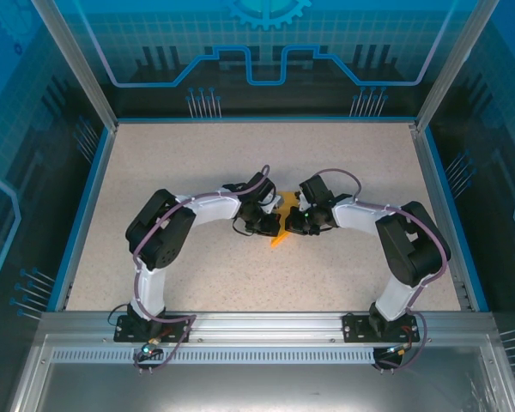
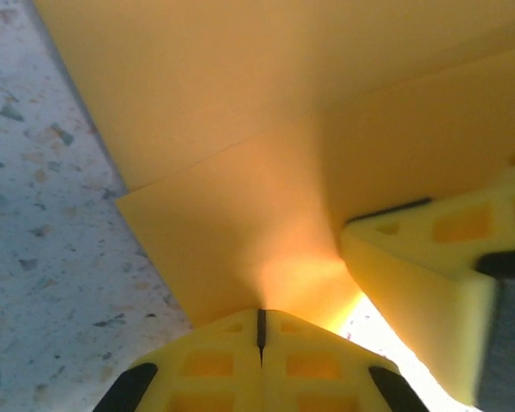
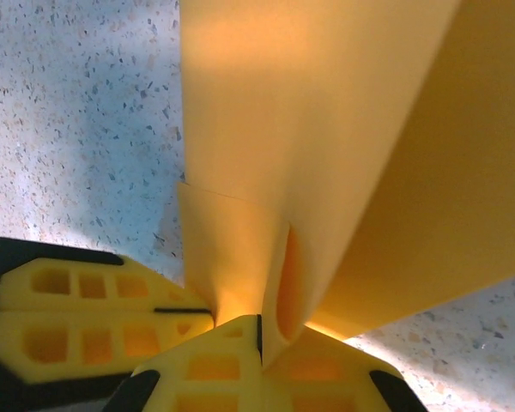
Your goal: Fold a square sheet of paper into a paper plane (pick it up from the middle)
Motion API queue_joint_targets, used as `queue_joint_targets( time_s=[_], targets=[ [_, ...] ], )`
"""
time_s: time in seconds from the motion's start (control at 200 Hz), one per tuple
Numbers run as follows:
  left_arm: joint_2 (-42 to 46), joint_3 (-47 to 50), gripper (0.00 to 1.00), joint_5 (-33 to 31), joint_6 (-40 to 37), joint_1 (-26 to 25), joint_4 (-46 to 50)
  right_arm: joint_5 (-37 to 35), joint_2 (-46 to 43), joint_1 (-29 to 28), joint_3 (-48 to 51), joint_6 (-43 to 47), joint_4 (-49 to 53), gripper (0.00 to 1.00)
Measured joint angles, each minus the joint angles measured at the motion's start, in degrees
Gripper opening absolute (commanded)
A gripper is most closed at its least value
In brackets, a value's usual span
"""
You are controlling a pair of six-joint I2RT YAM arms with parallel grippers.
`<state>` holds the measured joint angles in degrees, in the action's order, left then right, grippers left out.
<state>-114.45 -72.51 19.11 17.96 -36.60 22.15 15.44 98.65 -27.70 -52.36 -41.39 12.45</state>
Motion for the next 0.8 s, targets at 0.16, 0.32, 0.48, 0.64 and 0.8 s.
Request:
queue_joint_targets(
  time_s=[0.16,0.32,0.48,0.64,0.8],
  targets=[
    [-0.4,0.0,0.01,-0.2,-0.1,0.0,-0.5,0.8,0.0,0.0,-0.7,-0.2,0.0,0.04],
    [-0.6,0.0,0.01,-0.2,-0.2,0.0,-0.6,1.6,0.0,0.0,-1.0,-0.9,-0.1,0.06],
    [-0.6,0.0,0.01,0.0,-0.2,0.1,-1.4,1.7,0.0,0.0,-1.4,-0.9,-0.1,0.05],
    [-0.6,0.0,0.03,0.3,-0.1,0.1,-1.5,1.4,0.4,0.0,-2.0,-0.8,0.5,0.03],
    [-0.6,0.0,0.05,0.4,-0.1,0.4,-1.4,0.7,1.1,0.0,-2.9,0.0,1.8,0.02]
  ],
)
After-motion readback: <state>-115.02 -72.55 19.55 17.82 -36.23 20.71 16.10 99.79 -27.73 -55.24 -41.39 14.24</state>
